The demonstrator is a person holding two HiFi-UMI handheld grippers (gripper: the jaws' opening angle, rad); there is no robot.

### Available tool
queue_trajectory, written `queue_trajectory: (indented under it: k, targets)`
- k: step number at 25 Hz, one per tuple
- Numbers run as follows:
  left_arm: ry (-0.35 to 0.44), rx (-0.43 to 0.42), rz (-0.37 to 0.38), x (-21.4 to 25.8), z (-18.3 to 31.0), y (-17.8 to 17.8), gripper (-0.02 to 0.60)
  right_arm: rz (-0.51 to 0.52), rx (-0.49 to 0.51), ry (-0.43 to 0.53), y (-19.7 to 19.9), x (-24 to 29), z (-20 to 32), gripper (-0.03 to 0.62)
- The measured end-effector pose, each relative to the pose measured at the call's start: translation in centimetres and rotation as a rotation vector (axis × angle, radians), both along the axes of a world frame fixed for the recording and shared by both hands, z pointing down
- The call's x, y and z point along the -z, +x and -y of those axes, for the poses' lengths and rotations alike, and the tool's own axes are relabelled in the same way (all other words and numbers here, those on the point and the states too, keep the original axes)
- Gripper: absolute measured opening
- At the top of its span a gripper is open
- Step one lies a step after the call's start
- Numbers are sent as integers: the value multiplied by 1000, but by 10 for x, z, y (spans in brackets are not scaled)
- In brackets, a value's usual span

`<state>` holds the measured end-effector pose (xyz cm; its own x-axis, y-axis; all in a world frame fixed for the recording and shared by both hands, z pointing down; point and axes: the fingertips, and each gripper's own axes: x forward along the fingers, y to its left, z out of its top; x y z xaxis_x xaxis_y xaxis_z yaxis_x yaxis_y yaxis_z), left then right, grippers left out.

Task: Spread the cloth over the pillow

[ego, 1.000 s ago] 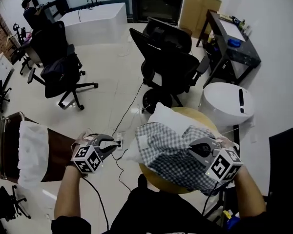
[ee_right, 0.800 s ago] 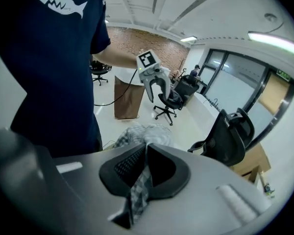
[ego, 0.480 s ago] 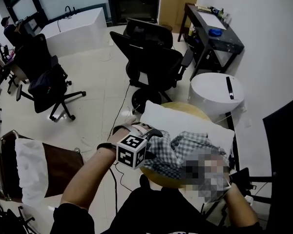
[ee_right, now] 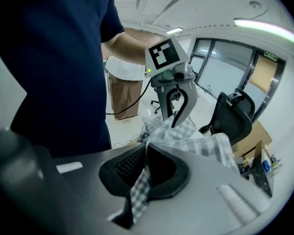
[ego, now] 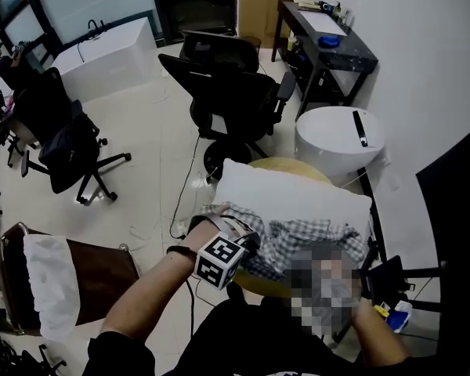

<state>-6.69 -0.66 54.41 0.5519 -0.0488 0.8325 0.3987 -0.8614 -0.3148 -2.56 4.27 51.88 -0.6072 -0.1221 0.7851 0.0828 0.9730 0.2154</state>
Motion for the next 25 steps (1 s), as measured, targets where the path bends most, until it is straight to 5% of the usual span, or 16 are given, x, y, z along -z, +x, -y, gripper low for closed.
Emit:
queue_trajectory:
  k: [11, 14, 20, 25]
  targets:
    - [-129, 181, 4, -54, -68, -40, 6, 31, -122, -143, 2, -45, -15, 14]
    - [-210, 224, 14, -69, -78, -48, 90, 8, -121, -147, -2, -57, -18, 14]
    - [-280, 288, -43, -26, -71, -59, 121, 1, -130, -141, -6, -58, -16, 14]
    - [-131, 421, -146, 37, -12, -59, 120, 2, -140, -133, -3, -56, -17, 14]
